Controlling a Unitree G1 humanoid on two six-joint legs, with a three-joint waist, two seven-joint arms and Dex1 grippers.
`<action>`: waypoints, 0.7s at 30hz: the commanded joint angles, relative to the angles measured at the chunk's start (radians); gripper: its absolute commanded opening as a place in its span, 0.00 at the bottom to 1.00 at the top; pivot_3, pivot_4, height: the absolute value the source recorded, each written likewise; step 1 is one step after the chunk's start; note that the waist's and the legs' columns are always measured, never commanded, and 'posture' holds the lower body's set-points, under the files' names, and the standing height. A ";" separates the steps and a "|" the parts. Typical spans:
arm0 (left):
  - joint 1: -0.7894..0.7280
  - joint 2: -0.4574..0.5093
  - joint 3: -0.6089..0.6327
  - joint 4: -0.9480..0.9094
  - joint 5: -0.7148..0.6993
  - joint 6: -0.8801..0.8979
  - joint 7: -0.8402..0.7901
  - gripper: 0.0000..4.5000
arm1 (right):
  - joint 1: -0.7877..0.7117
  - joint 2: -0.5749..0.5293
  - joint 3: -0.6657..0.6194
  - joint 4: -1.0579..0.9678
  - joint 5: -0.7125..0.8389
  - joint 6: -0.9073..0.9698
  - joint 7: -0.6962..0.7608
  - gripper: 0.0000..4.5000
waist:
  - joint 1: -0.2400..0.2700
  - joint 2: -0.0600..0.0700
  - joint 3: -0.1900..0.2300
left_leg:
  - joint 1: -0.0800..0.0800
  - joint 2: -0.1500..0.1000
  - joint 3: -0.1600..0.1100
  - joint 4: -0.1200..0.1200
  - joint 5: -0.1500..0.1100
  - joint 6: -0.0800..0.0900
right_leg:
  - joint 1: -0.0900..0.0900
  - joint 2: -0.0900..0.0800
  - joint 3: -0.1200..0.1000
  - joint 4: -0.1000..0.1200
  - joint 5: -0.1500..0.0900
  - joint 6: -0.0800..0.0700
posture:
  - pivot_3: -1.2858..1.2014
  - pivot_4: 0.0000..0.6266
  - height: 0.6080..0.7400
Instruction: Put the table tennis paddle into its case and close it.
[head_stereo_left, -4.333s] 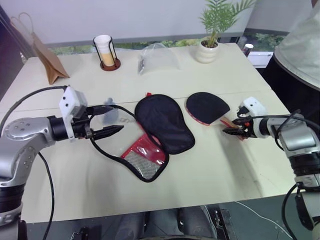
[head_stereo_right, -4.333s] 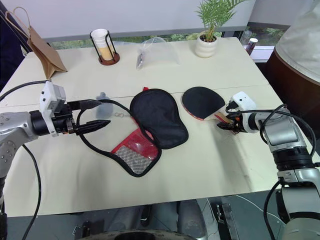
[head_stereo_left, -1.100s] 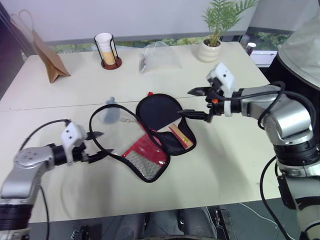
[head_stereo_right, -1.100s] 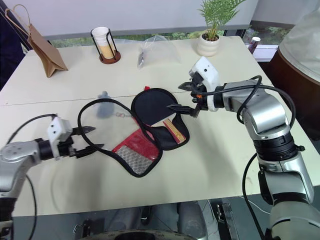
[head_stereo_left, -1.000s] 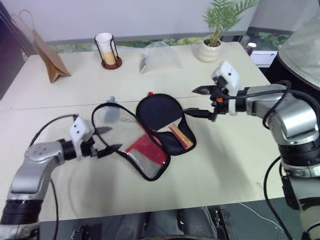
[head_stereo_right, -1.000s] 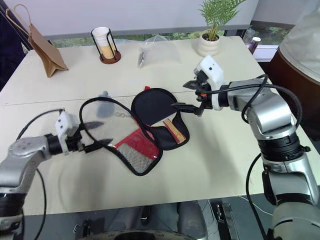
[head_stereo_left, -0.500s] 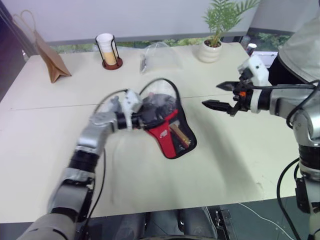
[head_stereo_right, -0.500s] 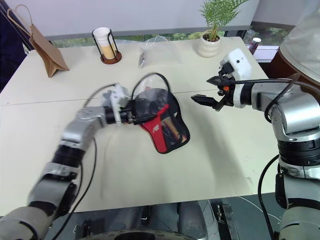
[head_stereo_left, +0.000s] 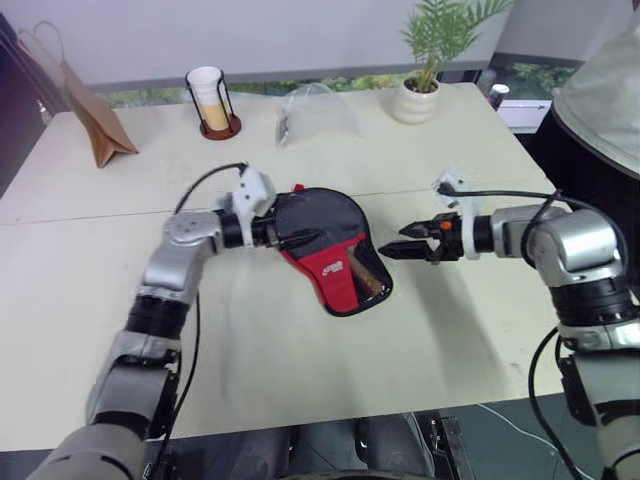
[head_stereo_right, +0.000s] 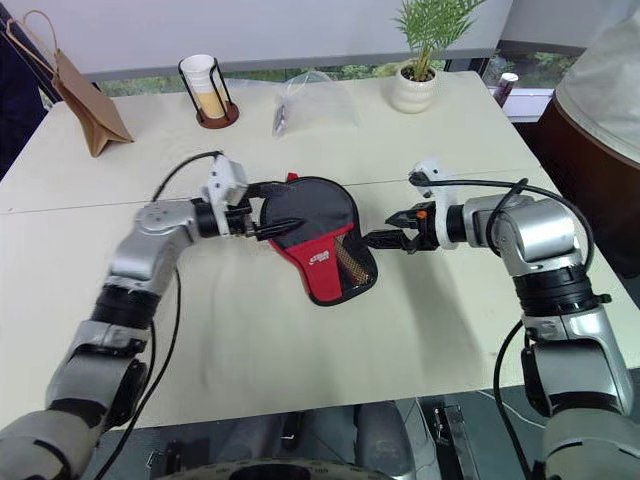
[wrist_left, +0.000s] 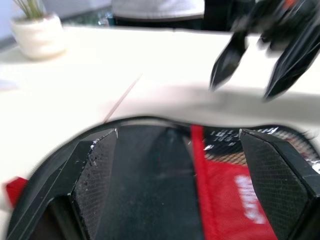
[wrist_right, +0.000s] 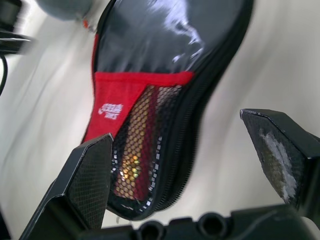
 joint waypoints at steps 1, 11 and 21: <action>0.043 0.074 0.083 -0.199 -0.123 0.134 -0.005 0.89 | -0.033 0.013 0.037 0.050 -0.025 -0.050 0.054 0.99 | 0.000 0.000 0.000 | 0.000 0.000 0.000 0.000 0.000 0.000 | 0.000 0.000 0.000 0.000 0.000 0.000 | 0.52 0.24 1.00; 0.195 0.236 0.234 -0.426 -0.267 0.300 0.049 0.89 | -0.090 0.108 0.110 0.278 -0.099 -0.148 0.150 0.99 | 0.000 0.000 0.000 | 0.000 0.000 0.000 0.000 0.000 0.000 | 0.000 0.001 0.000 0.001 0.000 0.000 | 0.52 0.24 1.00; 0.238 0.248 0.235 -0.489 -0.264 0.297 0.123 0.89 | -0.114 0.182 0.130 0.412 -0.159 -0.188 0.224 0.94 | -0.002 0.000 0.000 | 0.001 0.000 0.000 0.000 0.000 -0.001 | 0.001 0.001 0.000 0.001 0.000 0.000 | 0.52 0.24 1.00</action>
